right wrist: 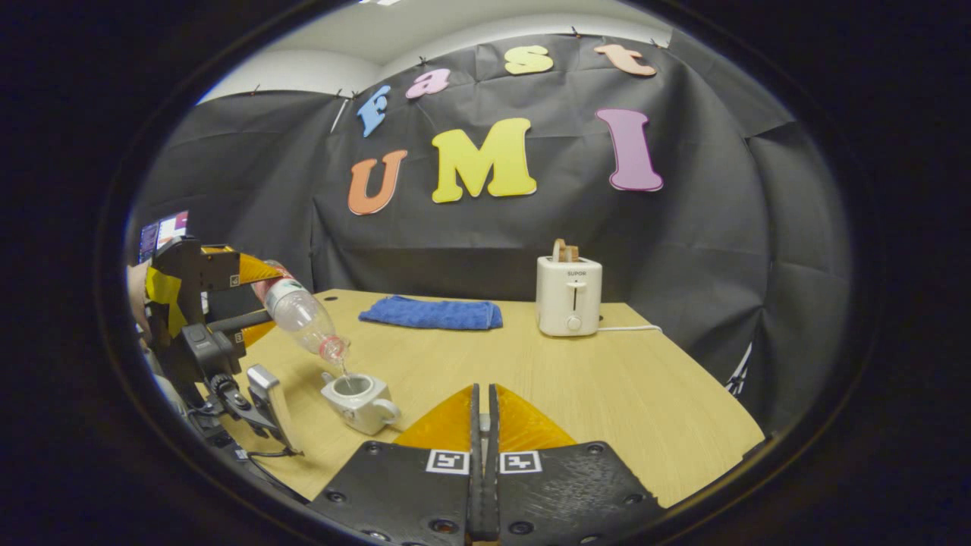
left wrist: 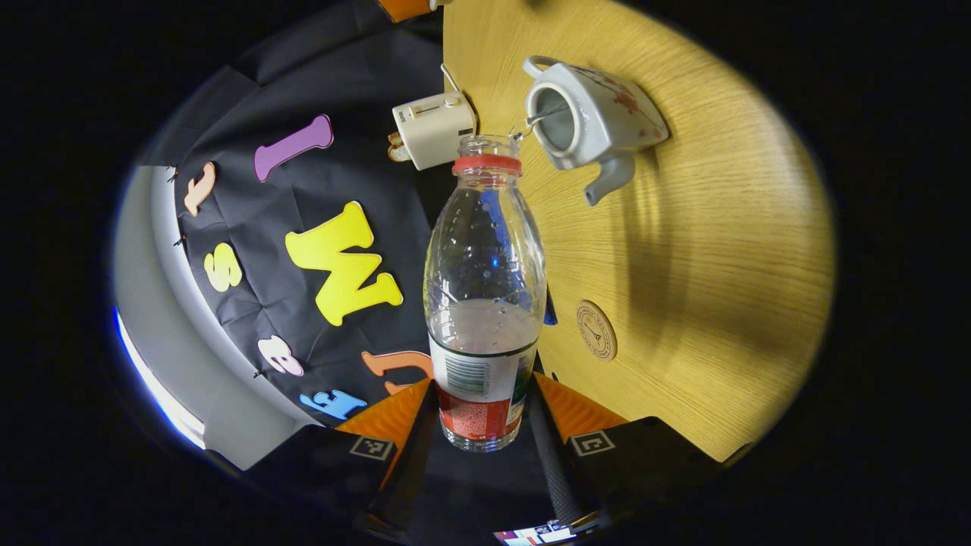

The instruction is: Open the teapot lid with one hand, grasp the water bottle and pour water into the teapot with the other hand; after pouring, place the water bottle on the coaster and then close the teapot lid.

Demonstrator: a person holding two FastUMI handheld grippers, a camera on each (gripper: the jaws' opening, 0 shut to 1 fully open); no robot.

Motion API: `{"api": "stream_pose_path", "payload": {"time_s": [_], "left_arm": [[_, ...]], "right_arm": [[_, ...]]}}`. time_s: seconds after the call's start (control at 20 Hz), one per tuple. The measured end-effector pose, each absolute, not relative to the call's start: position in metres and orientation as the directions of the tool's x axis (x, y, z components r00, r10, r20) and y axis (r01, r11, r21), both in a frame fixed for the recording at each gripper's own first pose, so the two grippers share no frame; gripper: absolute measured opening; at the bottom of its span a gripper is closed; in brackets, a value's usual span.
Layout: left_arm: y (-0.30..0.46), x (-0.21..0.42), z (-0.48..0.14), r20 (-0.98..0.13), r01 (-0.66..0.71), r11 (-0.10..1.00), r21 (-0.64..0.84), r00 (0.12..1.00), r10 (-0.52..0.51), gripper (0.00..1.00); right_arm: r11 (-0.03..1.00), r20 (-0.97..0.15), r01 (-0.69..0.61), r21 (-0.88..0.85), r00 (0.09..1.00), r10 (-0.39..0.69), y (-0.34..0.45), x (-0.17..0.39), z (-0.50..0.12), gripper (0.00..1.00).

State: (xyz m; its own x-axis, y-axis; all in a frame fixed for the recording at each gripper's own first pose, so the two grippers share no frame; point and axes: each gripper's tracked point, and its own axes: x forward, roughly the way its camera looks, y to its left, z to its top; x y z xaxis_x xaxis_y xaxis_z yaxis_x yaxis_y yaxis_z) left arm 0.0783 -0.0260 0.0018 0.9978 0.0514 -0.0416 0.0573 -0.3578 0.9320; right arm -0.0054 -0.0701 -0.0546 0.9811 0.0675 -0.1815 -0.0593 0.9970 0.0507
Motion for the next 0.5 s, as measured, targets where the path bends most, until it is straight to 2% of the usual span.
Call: {"api": "stream_pose_path", "payload": {"time_s": [0.45,0.5], "left_arm": [[-0.0292,0.0795,0.0114,-0.022,0.040,-0.422,0.906,0.999,0.047,0.69],[-0.0297,0.0795,0.0121,-0.021,0.040,-0.430,0.902,0.999,0.048,0.73]], "right_arm": [[0.996,-0.178,-0.065,0.054,0.981,0.073,-0.0692,-0.0066,-0.0548,0.00],[0.996,-0.178,-0.065,0.053,0.981,0.074,-0.0690,-0.0073,-0.0547,0.00]]}}
